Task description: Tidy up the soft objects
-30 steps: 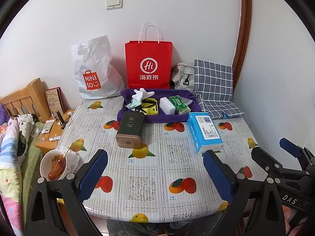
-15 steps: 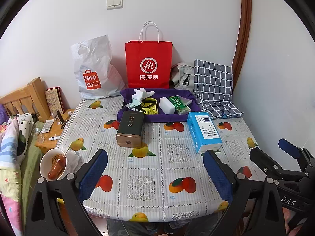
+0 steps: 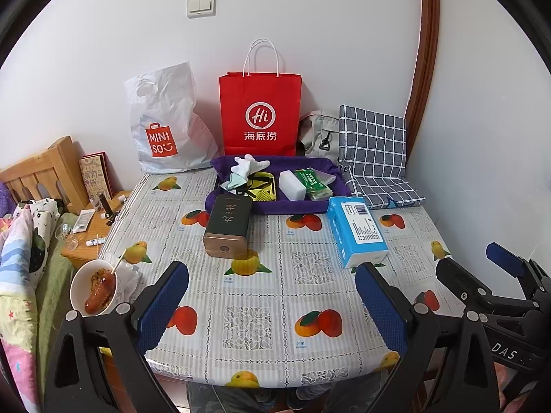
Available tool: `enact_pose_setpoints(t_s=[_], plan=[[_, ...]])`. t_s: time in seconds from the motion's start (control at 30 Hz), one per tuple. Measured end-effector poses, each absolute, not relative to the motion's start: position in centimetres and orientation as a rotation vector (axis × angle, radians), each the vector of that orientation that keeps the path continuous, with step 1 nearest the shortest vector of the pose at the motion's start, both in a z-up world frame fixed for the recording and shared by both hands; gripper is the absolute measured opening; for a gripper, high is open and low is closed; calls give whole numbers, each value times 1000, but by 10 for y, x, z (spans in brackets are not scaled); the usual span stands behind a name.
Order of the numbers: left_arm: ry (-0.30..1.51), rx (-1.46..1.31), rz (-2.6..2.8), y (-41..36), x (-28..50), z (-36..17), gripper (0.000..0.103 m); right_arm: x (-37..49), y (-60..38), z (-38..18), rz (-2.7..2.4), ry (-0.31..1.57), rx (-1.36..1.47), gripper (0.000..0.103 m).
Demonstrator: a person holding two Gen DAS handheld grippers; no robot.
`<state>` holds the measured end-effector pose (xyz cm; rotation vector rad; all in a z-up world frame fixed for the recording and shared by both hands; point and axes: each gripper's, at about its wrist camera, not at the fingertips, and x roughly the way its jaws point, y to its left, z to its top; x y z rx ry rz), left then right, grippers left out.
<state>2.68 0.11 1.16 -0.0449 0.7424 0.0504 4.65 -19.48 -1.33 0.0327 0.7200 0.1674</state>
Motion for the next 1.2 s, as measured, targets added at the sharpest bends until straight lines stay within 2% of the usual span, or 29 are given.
enact_pose_setpoints(t_s=[1.2], plan=[[740, -48, 52, 3, 26, 12, 98, 45, -191, -11, 167, 715, 43, 103]])
